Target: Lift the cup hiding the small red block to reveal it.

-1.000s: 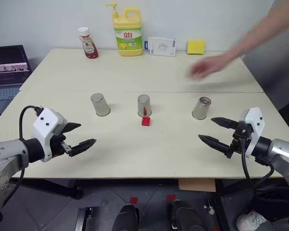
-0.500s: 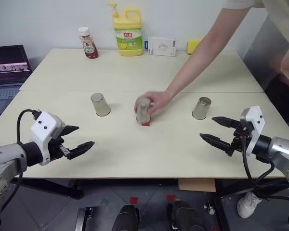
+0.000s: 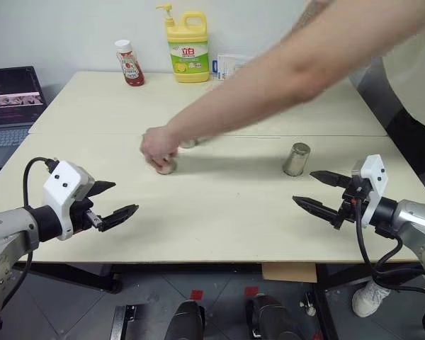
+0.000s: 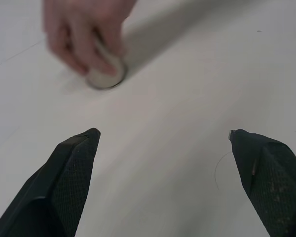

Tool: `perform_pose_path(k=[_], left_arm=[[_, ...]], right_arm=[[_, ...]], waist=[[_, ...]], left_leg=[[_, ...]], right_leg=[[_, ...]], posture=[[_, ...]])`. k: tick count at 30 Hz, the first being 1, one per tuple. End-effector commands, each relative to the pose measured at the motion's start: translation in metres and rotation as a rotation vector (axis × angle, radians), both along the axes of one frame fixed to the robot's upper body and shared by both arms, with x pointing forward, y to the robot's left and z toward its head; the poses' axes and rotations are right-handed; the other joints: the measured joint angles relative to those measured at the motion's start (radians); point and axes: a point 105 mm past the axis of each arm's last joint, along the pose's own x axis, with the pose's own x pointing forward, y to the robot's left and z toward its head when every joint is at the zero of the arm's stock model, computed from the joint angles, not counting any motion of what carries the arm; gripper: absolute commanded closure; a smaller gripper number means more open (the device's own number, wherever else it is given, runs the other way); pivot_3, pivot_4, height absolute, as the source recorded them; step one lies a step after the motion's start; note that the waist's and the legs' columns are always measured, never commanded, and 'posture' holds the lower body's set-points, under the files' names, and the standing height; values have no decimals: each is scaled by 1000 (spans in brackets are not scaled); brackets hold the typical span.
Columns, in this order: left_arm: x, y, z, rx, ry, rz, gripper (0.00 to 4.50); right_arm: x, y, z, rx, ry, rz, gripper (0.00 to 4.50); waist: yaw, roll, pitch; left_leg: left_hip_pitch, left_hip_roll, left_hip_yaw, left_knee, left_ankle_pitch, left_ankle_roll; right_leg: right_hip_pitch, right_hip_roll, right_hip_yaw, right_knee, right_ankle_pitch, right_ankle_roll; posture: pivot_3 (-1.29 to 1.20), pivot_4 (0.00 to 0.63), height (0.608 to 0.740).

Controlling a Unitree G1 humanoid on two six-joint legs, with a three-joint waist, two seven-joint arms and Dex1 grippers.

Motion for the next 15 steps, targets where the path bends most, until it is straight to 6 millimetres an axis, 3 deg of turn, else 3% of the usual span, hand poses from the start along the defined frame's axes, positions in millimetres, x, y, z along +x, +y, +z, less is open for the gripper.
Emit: perform_pose_path(k=[1, 7, 15], left_arm=[[5, -5, 13, -9, -66, -24, 40], [13, -4, 18, -61, -91, 0, 40], [51, 20, 8, -96, -79, 147, 40]], right_arm=[[-1, 1, 10, -8, -54, 7, 0], [-3, 14, 14, 22, -58, 50, 0], [-7, 64, 19, 35, -31, 219, 0]], waist=[[0, 0, 0], [0, 0, 0], [-1, 0, 0]], left_leg=[[0, 0, 0, 0, 0, 0], [0, 0, 0, 0, 0, 0], [1, 0, 0, 0, 0, 0]], right_leg=[[0, 0, 0, 0, 0, 0], [0, 0, 0, 0, 0, 0], [0, 1, 0, 1, 0, 0]], posture=[[0, 150, 740], [0, 150, 740], [0, 150, 740]])
